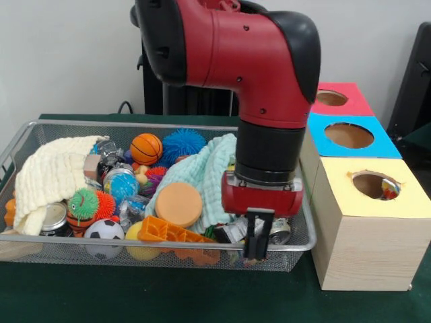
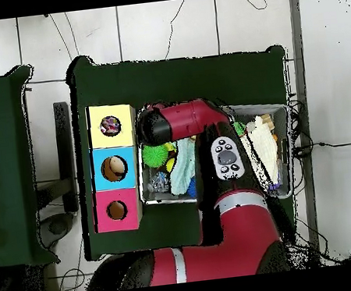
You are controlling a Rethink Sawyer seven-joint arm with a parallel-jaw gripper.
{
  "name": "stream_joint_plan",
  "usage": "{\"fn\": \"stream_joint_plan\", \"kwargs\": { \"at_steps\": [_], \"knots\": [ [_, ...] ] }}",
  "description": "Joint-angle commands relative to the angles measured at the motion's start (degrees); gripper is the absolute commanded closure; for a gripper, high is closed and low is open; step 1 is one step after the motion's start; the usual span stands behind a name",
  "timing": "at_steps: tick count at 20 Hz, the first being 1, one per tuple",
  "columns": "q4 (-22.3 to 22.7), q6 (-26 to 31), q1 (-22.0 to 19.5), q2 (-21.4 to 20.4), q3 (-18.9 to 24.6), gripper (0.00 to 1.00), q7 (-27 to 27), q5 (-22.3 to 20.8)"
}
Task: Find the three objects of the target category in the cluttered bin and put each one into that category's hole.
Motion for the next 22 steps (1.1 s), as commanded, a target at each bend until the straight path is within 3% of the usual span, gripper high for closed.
{"fn": "stream_joint_plan", "kwargs": {
  "at_steps": [1, 7, 11, 17, 22],
  "knots": [
    [0.5, 3.9, -4.0, 3.3, 5.4, 1.0, -9.6, -4.3],
    [8.6, 8.3, -4.9, -3.3, 5.7, 1.0, -11.1, -3.6],
    [12.0, 9.8, -5.1, -5.5, 6.7, 1.0, -10.8, -2.7],
    [13.2, 11.9, -5.5, -6.5, 8.5, 1.0, -10.4, -1.7],
    [11.2, 10.3, -5.5, -3.0, 10.1, 1.0, -9.3, -2.2]
  ]
}}
